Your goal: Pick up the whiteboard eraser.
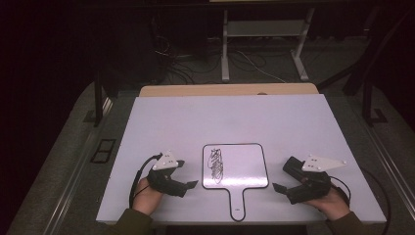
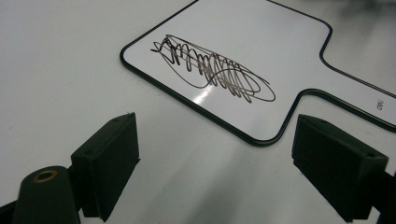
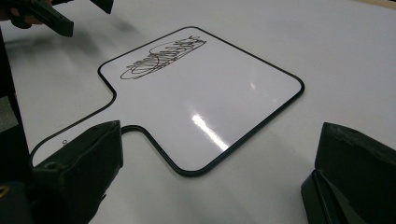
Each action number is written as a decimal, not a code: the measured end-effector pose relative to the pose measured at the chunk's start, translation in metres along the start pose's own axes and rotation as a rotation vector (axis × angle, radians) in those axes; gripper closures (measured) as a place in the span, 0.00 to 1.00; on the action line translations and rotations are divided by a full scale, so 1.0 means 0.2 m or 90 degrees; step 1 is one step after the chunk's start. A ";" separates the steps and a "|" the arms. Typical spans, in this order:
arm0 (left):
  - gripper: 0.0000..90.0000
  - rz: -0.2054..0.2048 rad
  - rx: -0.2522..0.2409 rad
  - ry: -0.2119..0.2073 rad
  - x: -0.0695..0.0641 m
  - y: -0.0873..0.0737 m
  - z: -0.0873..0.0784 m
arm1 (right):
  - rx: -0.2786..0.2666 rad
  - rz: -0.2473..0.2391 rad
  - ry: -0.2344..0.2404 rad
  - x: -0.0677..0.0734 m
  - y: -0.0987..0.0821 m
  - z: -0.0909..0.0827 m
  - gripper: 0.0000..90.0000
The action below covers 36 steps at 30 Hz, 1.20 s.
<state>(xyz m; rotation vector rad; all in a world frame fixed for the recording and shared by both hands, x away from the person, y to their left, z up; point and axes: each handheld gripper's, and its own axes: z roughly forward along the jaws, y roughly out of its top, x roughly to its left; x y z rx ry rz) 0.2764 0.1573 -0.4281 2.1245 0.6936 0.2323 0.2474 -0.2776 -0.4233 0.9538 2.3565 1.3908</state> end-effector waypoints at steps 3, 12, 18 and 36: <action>0.15 -0.001 -0.001 -0.001 0.00 0.00 0.00 | 0.000 -0.003 -0.001 0.00 0.00 0.00 0.00; 0.15 -0.002 0.002 -0.004 0.00 0.00 0.00 | 0.019 -0.011 -0.005 -0.01 0.04 -0.04 0.00; 0.15 -0.004 0.002 -0.005 0.00 -0.01 0.00 | 0.021 -0.004 -0.016 -0.03 0.05 -0.05 0.00; 0.15 0.000 0.003 -0.010 0.00 -0.02 0.00 | 0.029 0.014 -0.031 -0.12 0.04 -0.10 0.00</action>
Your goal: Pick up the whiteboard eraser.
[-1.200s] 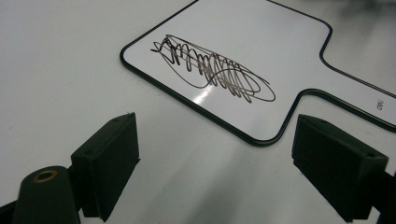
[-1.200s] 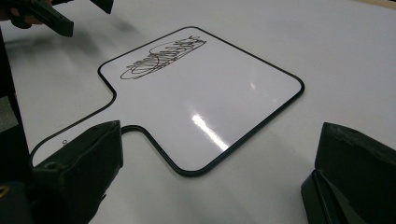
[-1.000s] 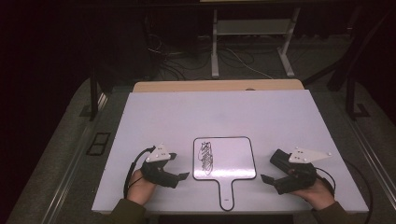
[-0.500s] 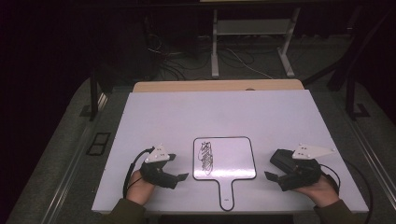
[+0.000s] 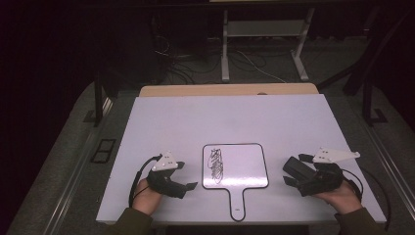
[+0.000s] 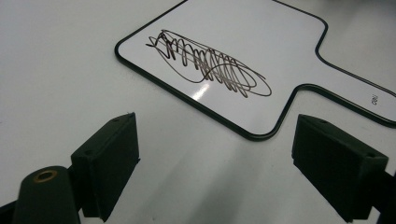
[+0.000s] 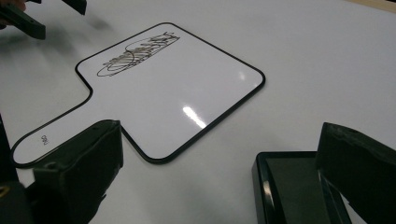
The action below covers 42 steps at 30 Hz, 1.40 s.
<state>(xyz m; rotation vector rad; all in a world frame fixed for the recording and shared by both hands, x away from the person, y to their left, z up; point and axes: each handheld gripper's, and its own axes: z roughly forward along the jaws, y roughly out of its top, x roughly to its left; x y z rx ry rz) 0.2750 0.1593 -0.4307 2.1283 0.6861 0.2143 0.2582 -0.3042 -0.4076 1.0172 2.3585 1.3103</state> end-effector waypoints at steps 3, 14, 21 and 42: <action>0.15 -0.004 -0.002 -0.002 0.00 0.00 0.00 | 0.001 0.001 -0.005 -0.01 0.00 0.00 0.00; 0.15 -0.004 -0.001 -0.004 0.01 0.00 0.00 | 0.019 0.009 -0.024 -0.07 -0.02 -0.03 0.00; 0.15 -0.004 -0.003 -0.003 0.00 0.00 0.00 | 0.042 0.006 -0.045 -0.11 -0.03 -0.04 0.00; 0.15 -0.002 0.001 -0.005 0.00 -0.01 0.00 | 0.193 -0.018 -0.068 -0.19 -0.09 0.00 0.02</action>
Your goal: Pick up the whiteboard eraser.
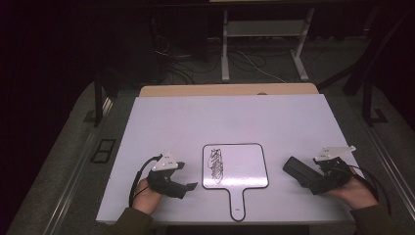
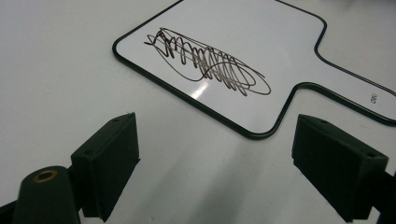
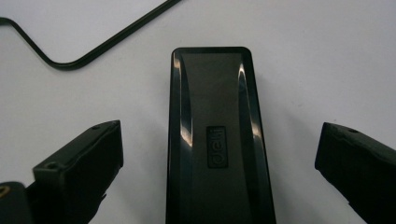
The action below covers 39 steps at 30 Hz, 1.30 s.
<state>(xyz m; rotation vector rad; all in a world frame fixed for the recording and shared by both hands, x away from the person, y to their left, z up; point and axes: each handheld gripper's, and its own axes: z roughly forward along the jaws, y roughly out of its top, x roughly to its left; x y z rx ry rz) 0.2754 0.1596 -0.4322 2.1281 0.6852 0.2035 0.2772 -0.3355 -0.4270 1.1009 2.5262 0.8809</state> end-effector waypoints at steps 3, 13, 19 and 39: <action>0.15 0.000 0.001 -0.001 0.00 0.00 0.00 | 0.001 -0.005 0.001 0.00 0.00 0.00 0.05; 0.15 -0.002 -0.001 0.000 0.00 0.00 0.01 | 0.033 -0.008 0.001 -0.01 0.01 0.04 0.16; 0.15 0.000 0.000 -0.003 0.00 0.00 0.01 | 0.042 -0.004 0.006 -0.01 0.01 0.05 0.25; 0.15 -0.001 0.002 -0.003 0.00 0.00 0.01 | 0.062 -0.015 -0.012 -0.01 0.00 0.06 0.34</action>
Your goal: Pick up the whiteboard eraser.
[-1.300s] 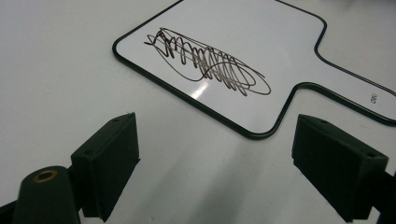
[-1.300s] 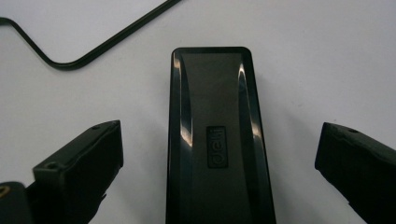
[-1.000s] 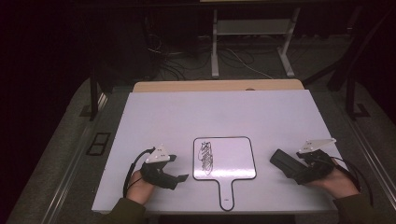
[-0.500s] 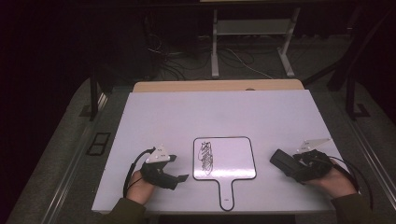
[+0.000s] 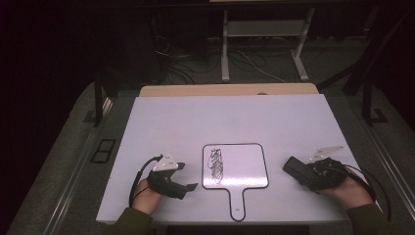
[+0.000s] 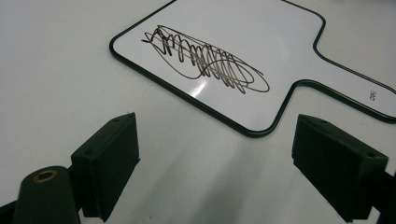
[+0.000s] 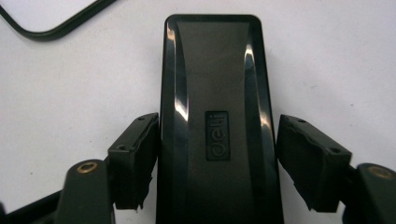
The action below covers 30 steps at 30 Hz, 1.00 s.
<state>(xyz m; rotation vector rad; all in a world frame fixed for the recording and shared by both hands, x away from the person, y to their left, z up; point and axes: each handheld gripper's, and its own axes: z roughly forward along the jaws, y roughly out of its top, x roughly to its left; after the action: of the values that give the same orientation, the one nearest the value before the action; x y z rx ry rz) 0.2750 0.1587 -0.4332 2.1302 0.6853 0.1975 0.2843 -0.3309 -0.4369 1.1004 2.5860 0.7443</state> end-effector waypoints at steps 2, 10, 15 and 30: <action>0.15 0.000 -0.001 0.000 0.00 0.00 0.00 | 0.000 0.001 -0.002 0.00 0.00 0.00 0.35; 0.15 0.001 0.000 0.000 0.00 0.00 0.00 | 0.005 -0.002 0.004 0.01 0.01 0.01 0.41; 0.15 0.002 -0.001 -0.001 0.00 0.00 0.00 | 0.008 -0.002 0.003 0.01 0.01 0.01 0.42; 0.15 0.004 0.001 0.000 0.00 0.00 -0.01 | 0.028 -0.004 0.011 0.01 0.03 0.01 0.43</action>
<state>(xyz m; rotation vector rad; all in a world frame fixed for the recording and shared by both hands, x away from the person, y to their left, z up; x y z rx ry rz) 0.2744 0.1593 -0.4324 2.1343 0.6798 0.1996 0.2880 -0.3259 -0.4348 1.1023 2.6309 0.7011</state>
